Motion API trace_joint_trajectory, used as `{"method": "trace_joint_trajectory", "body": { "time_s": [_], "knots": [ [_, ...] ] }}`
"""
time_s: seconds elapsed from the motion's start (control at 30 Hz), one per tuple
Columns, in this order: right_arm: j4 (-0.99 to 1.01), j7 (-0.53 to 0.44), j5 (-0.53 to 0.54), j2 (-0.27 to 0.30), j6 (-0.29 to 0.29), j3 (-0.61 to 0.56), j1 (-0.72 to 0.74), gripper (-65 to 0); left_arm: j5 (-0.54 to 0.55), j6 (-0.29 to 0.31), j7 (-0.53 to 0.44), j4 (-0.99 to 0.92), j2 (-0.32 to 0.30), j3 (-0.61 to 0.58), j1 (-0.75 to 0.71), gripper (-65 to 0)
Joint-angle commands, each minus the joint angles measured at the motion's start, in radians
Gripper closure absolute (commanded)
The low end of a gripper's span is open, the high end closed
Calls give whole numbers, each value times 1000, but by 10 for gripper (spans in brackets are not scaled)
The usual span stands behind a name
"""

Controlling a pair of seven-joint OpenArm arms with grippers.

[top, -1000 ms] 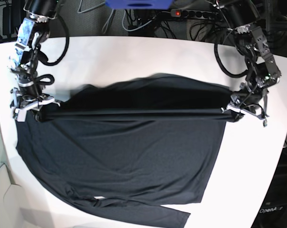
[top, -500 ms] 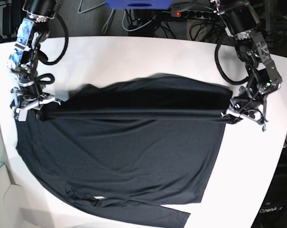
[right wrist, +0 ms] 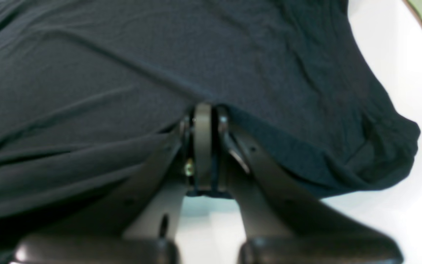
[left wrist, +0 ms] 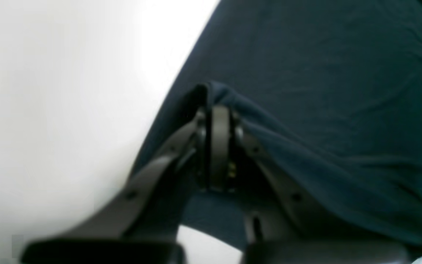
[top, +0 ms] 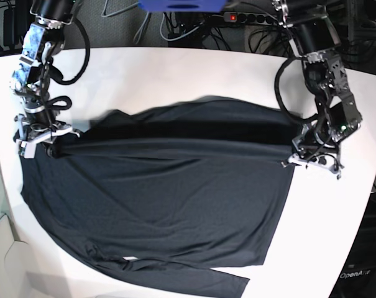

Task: Fold the T-shirt properly
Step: 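Lower the held shoulder edge onto the shirt body with both grippers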

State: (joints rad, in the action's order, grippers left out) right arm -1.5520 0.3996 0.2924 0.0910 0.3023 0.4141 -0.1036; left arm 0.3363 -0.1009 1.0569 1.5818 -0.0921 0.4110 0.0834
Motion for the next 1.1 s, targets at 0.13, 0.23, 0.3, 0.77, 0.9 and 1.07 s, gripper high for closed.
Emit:
{"method": "trace_joint_trajectory", "body": {
  "time_s": [0.13, 0.23, 0.3, 0.77, 0.9, 1.07],
  "knots": [
    [-15, -28, 4, 11, 2, 4, 9, 0, 2, 2, -10, 16, -62, -102, 34, 0],
    [-15, -28, 4, 11, 2, 4, 8, 0, -1, 2, -8, -7, -64, -106, 54, 0],
    [-15, -28, 4, 11, 2, 4, 6, 0, -1, 2, -8, -37, -64, -110, 71, 0],
    [-15, -28, 4, 10, 2, 12, 3, -107, 1, 2, -8, -122, -64, -108, 114, -54],
    [-15, -28, 4, 10, 2, 12, 3, -223, 8, 2, 9, -122, -64, -108, 105, -268],
    [-21, -32, 6, 10, 2, 10, -18, -321, 10, 3, 30, -56, -62, -106, 82, -541]
  ]
}}
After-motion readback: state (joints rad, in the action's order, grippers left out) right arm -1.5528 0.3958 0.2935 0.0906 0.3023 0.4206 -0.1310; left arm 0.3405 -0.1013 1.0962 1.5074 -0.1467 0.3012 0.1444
